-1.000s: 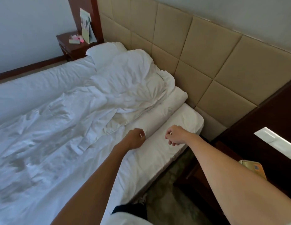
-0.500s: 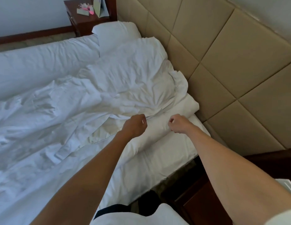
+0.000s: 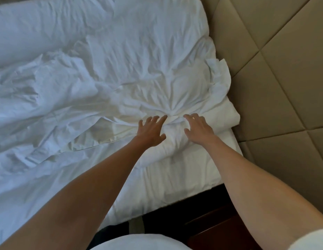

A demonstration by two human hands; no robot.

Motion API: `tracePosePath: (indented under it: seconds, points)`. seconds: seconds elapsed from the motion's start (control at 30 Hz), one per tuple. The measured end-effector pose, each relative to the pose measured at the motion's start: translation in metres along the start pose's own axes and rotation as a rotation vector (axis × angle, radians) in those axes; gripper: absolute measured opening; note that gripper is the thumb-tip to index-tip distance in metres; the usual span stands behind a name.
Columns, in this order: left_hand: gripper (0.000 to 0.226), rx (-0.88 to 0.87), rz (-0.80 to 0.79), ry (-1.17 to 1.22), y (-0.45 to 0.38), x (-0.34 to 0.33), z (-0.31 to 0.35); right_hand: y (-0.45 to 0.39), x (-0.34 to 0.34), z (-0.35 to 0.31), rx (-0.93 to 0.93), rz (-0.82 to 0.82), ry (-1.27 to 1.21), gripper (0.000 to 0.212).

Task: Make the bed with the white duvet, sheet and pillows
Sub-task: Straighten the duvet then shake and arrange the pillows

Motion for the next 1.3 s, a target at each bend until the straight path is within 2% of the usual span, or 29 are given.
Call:
tracePosePath:
  seconds: [0.23,0.33,0.53,0.6,0.7,0.77,0.87,0.97,1.1,1.23,1.3]
  points:
    - [0.093,0.206,0.015,-0.1,-0.058,-0.045,-0.018,-0.086,-0.017,0.015,0.299,-0.056,0.429,0.079]
    - [0.098,0.309,-0.007,-0.07,-0.08,-0.067,-0.036,-0.125,-0.038,0.02,0.31,-0.093,0.507,0.089]
    - [0.102,0.353,0.009,-0.023,-0.126,-0.113,-0.067,-0.184,-0.078,0.036,0.318,-0.126,0.56,0.104]
    - [0.091,0.382,0.049,-0.029,-0.136,-0.121,-0.073,-0.194,-0.082,0.038,0.337,-0.121,0.539,0.096]
    - [0.052,0.378,0.22,-0.025,-0.139,-0.115,-0.077,-0.195,-0.078,0.039,0.375,-0.023,0.445,0.066]
    - [0.038,0.379,0.281,0.025,-0.136,-0.102,-0.078,-0.189,-0.069,0.043,0.319,0.005,0.394,0.048]
    - [0.031,0.319,0.312,-0.046,-0.126,-0.082,-0.067,-0.172,-0.047,0.053,0.239,-0.017,0.395,0.032]
    - [0.025,0.248,0.322,-0.108,-0.11,-0.072,-0.044,-0.149,-0.02,0.059,0.227,-0.031,0.4,0.035]
    - [0.033,0.167,0.352,-0.113,-0.076,-0.075,0.014,-0.104,0.017,0.082,0.133,-0.102,0.452,0.029]
    - [0.031,0.089,0.225,-0.03,-0.033,-0.101,0.067,-0.049,0.032,0.115,0.083,-0.321,0.37,0.024]
    - [0.031,0.104,0.16,0.016,-0.032,-0.099,0.069,-0.027,0.025,0.129,0.093,-0.287,0.261,0.018]
Point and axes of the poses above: each hand's wrist, its own y-axis away from the middle knuckle, its own x-axis out of the back of the hand, z = x × y, the point moved 4 cm from there along -y, towards the middle knuckle, and after that the axes turned 2 degrees about x, right-handed, at the moved point
